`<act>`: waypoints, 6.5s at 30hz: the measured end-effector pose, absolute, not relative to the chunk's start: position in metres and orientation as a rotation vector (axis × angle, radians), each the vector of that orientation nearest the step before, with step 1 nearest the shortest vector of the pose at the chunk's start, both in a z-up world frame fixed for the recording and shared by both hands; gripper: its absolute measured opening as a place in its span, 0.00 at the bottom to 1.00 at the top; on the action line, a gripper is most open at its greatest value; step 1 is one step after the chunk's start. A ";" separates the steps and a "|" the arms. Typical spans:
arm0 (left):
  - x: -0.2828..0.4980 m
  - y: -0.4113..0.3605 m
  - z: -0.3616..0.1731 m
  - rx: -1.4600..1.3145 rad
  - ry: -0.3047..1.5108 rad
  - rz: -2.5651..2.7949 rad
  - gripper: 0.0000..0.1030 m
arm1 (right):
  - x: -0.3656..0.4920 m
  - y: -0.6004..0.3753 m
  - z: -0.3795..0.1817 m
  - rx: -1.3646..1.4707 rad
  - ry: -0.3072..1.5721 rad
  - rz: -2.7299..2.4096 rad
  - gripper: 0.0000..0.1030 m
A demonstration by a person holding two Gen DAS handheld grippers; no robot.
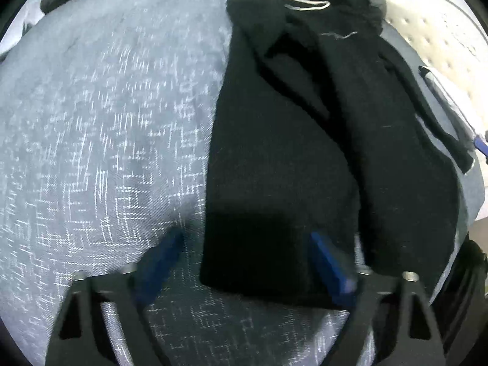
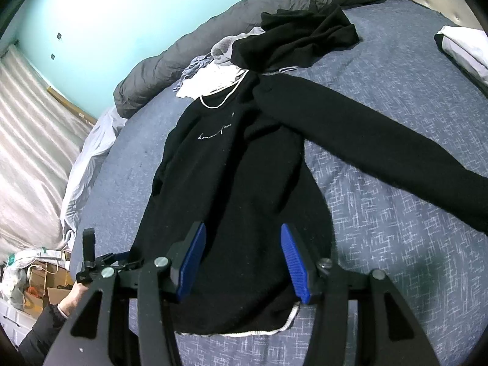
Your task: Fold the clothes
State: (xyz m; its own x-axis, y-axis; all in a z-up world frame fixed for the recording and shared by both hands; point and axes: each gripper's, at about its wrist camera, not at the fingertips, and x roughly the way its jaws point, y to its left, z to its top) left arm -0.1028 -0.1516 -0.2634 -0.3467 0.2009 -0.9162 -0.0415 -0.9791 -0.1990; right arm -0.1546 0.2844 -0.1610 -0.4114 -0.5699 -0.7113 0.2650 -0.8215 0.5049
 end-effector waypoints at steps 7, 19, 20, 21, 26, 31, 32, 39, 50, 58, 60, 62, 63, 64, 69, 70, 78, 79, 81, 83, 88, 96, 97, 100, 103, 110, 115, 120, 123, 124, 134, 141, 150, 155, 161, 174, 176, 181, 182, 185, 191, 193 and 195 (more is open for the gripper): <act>-0.101 -0.137 -0.254 -1.654 -0.144 2.454 0.37 | -0.155 0.287 -0.161 1.303 -0.450 -2.245 0.51; -0.093 -0.177 -0.190 -1.514 -0.097 2.574 0.07 | -0.155 0.288 -0.161 1.304 -0.446 -2.244 0.51; -0.092 -0.186 -0.183 -1.507 -0.095 2.593 0.07 | -0.155 0.288 -0.160 1.304 -0.443 -2.246 0.51; -0.090 -0.195 -0.176 -1.500 -0.093 2.611 0.06 | -0.155 0.288 -0.160 1.304 -0.440 -2.247 0.51; -0.091 -0.248 -0.141 -1.513 -0.053 2.741 0.06 | -0.157 0.292 -0.158 1.302 -0.431 -2.257 0.51; -0.107 -0.301 -0.121 -1.543 -0.086 2.842 0.06 | -0.160 0.294 -0.163 1.319 -0.438 -2.259 0.51; -0.109 -0.307 -0.122 -1.555 -0.099 2.849 0.06 | -0.160 0.293 -0.164 1.322 -0.438 -2.258 0.51; -0.129 -0.321 -0.163 -1.708 -0.190 2.752 0.07 | -0.160 0.286 -0.169 1.344 -0.410 -2.255 0.51; -0.120 -0.343 -0.171 -1.621 -0.312 2.816 0.39 | -0.158 0.291 -0.170 1.358 -0.389 -2.277 0.51; -0.075 -0.375 -0.182 -1.631 -0.351 2.816 0.46 | -0.158 0.288 -0.178 1.380 -0.406 -2.269 0.51; -0.072 -0.375 -0.193 -1.662 -0.344 2.791 0.46 | -0.158 0.283 -0.178 1.379 -0.397 -2.265 0.51; -0.069 -0.373 -0.197 -1.635 -0.353 2.797 0.46 | -0.157 0.278 -0.176 1.372 -0.391 -2.257 0.51; -0.067 -0.373 -0.197 -1.608 -0.373 2.802 0.46 | -0.156 0.275 -0.174 1.366 -0.386 -2.253 0.51; -0.064 -0.373 -0.196 -1.582 -0.392 2.807 0.46 | -0.155 0.274 -0.172 1.359 -0.378 -2.250 0.51; -0.048 -0.379 -0.186 -1.515 -0.412 2.829 0.48 | -0.154 0.272 -0.163 1.340 -0.339 -2.263 0.51; -0.044 -0.380 -0.184 -1.509 -0.413 2.826 0.49 | -0.155 0.273 -0.163 1.340 -0.341 -2.268 0.51; -0.031 -0.368 -0.201 -1.554 -0.307 2.752 0.55 | -0.155 0.266 -0.165 1.348 -0.353 -2.257 0.51; -0.033 -0.365 -0.204 -1.556 -0.309 2.742 0.55 | -0.154 0.264 -0.165 1.348 -0.350 -2.254 0.51; -0.037 -0.362 -0.211 -1.560 -0.305 2.731 0.55 | -0.153 0.262 -0.164 1.348 -0.345 -2.253 0.51; -0.043 -0.359 -0.217 -1.563 -0.294 2.728 0.51 | -0.153 0.261 -0.163 1.347 -0.341 -2.257 0.51; -0.053 -0.354 -0.208 -1.517 -0.275 2.732 0.05 | -0.155 0.265 -0.158 1.349 -0.334 -2.273 0.51; -0.048 -0.382 -0.147 -1.509 -0.238 2.778 0.05 | -0.155 0.266 -0.155 1.332 -0.343 -2.269 0.51; -0.046 -0.389 -0.141 -1.527 -0.245 2.773 0.05 | -0.154 0.265 -0.155 1.331 -0.343 -2.266 0.51; -0.045 -0.404 -0.138 -1.620 -0.240 2.757 0.05 | -0.153 0.262 -0.157 1.330 -0.346 -2.259 0.51; -0.055 -0.421 -0.162 -1.799 -0.336 2.694 0.06 | -0.152 0.259 -0.159 1.335 -0.347 -2.253 0.51; -0.064 -0.447 -0.191 -1.863 -0.412 2.782 0.07 | -0.150 0.250 -0.154 1.330 -0.294 -2.247 0.51; -0.059 -0.438 -0.180 -1.788 -0.387 2.793 0.18 | -0.156 0.252 -0.156 1.331 -0.306 -2.254 0.51; -0.065 -0.404 -0.161 -1.670 -0.353 2.781 0.34 | -0.161 0.254 -0.166 1.360 -0.314 -2.246 0.51; -0.078 -0.372 -0.151 -1.581 -0.378 2.747 0.53 | -0.166 0.260 -0.175 1.418 -0.310 -2.223 0.54; -0.083 -0.362 -0.148 -1.557 -0.385 2.733 0.55 | -0.167 0.265 -0.177 1.431 -0.306 -2.222 0.60; -0.122 -0.255 -0.160 -1.523 -0.400 2.535 0.80 | -0.175 0.303 -0.203 1.582 -0.229 -2.191 0.63; -0.130 -0.202 -0.165 -1.546 -0.323 2.474 0.85 | -0.164 0.274 -0.228 1.659 -0.037 -2.060 0.63; -0.129 -0.175 -0.140 -1.486 -0.301 2.467 0.88 | -0.166 0.271 -0.235 1.609 -0.031 -2.061 0.08; -0.128 -0.165 -0.135 -1.478 -0.277 2.460 0.90 | -0.165 0.304 -0.202 1.508 -0.117 -2.146 0.07; -0.129 -0.149 -0.144 -1.494 -0.259 2.419 0.91 | -0.178 0.367 -0.206 1.606 -0.230 -2.260 0.06; -0.121 -0.144 -0.156 -1.520 -0.272 2.392 0.91 | -0.185 0.380 -0.218 1.733 -0.075 -2.339 0.05; -0.121 -0.137 -0.164 -1.530 -0.264 2.370 0.91 | -0.183 0.379 -0.217 1.723 -0.081 -2.330 0.05; -0.121 -0.121 -0.183 -1.550 -0.247 2.321 0.91 | -0.177 0.388 -0.216 1.695 -0.186 -2.324 0.06; -0.122 -0.117 -0.187 -1.554 -0.245 2.314 0.91 | -0.176 0.388 -0.215 1.689 -0.186 -2.324 0.06; -0.125 -0.111 -0.198 -1.567 -0.262 2.300 0.91 | -0.173 0.389 -0.212 1.671 -0.189 -2.323 0.06; -0.128 -0.100 -0.223 -1.619 -0.265 2.266 0.91 | -0.172 0.390 -0.204 1.639 -0.212 -2.331 0.06; -0.128 -0.096 -0.232 -1.640 -0.230 2.264 0.91 | -0.172 0.389 -0.204 1.631 -0.217 -2.326 0.06; -0.128 -0.094 -0.239 -1.670 -0.205 2.259 0.91 | -0.172 0.388 -0.204 1.627 -0.216 -2.323 0.06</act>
